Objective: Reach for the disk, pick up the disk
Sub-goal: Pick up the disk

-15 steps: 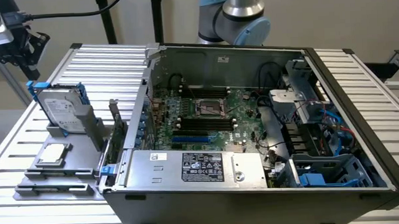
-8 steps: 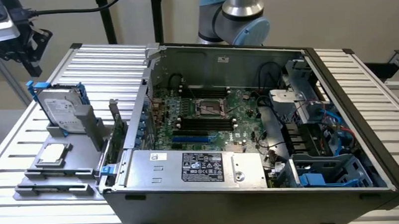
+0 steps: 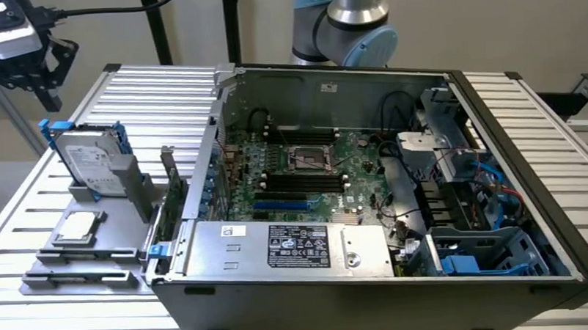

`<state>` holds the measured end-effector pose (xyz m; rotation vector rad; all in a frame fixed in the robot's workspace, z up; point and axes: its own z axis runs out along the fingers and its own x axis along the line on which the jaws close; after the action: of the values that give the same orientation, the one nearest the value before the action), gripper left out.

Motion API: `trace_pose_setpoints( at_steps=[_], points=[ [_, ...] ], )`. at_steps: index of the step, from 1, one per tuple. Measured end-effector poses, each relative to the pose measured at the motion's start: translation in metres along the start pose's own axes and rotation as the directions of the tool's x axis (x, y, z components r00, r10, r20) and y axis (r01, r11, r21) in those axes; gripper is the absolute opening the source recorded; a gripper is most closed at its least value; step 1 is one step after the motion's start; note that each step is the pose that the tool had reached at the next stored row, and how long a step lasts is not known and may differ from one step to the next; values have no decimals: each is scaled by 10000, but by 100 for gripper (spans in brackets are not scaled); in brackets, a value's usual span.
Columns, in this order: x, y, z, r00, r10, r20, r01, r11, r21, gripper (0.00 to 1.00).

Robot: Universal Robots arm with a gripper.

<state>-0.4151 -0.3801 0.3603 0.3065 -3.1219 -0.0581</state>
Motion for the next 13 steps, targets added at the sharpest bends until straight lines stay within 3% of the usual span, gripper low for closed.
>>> trace_pose_setpoints(
  at_steps=[6,10,13],
  points=[
    [-2,12,0,9947,-1029,-39,1029,9947,-2,11],
    [-2,14,0,9846,-1747,-66,1747,9846,-5,11],
    [-2,14,0,9735,-2285,-86,2285,9736,-9,11]
  ],
)
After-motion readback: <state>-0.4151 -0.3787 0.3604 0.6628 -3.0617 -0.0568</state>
